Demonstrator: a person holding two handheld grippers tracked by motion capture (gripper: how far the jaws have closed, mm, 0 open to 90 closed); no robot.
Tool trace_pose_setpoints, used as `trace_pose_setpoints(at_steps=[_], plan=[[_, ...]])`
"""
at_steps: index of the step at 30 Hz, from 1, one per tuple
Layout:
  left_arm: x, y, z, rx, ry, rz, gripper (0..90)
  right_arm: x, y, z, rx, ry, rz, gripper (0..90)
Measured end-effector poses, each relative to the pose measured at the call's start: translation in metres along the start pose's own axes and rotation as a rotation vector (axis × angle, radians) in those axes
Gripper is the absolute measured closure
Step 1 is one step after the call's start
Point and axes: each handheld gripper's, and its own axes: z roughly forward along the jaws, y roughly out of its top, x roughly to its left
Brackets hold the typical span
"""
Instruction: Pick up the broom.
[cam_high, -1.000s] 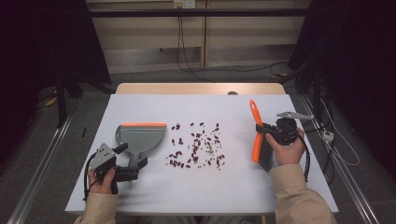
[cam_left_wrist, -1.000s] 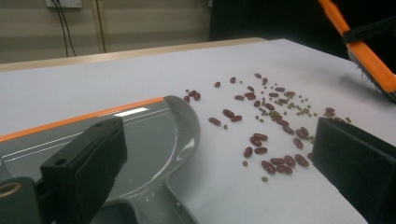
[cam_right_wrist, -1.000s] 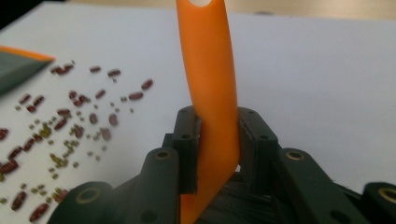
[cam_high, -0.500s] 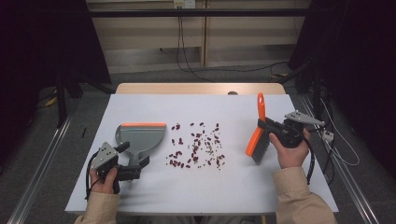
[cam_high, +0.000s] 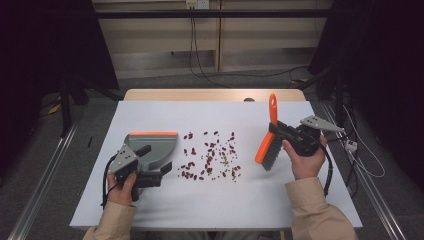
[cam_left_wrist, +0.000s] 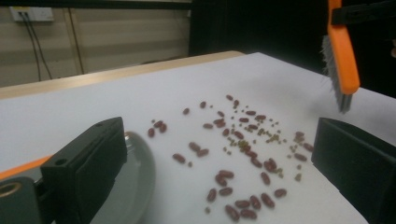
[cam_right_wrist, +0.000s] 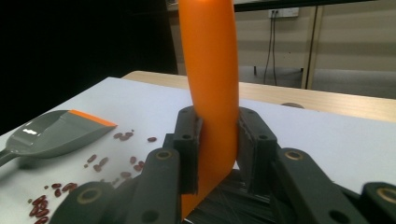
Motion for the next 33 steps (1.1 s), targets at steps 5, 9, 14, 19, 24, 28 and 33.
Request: trace_pose_setpoints(at_steps=[5,9,14,19,24,28,33], plan=[[-0.015,0.009,0.015,0.003,-0.051,0.022,3.1,0.008,0.003,0.006,-0.009,0.016,0.01,71.7],[-0.025,0.014,0.028,-0.007,-0.097,0.034,3.1,0.015,0.004,0.014,-0.008,0.041,0.007,71.7],[-0.038,0.017,0.047,0.0,-0.148,0.04,3.5,0.027,0.007,0.022,-0.003,0.063,-0.003,71.7],[-0.046,0.017,0.069,0.03,-0.183,0.051,5.3,0.041,0.013,0.03,0.007,0.103,-0.01,71.7],[-0.051,0.014,0.084,0.064,-0.191,0.033,5.6,0.05,0.013,0.036,0.004,0.119,-0.024,71.7],[-0.058,0.013,0.095,0.066,-0.211,0.03,5.4,0.061,0.012,0.045,0.006,0.138,-0.032,71.7],[-0.065,0.012,0.111,0.086,-0.221,-0.008,12.7,0.074,0.012,0.054,0.01,0.161,-0.05,71.7]])
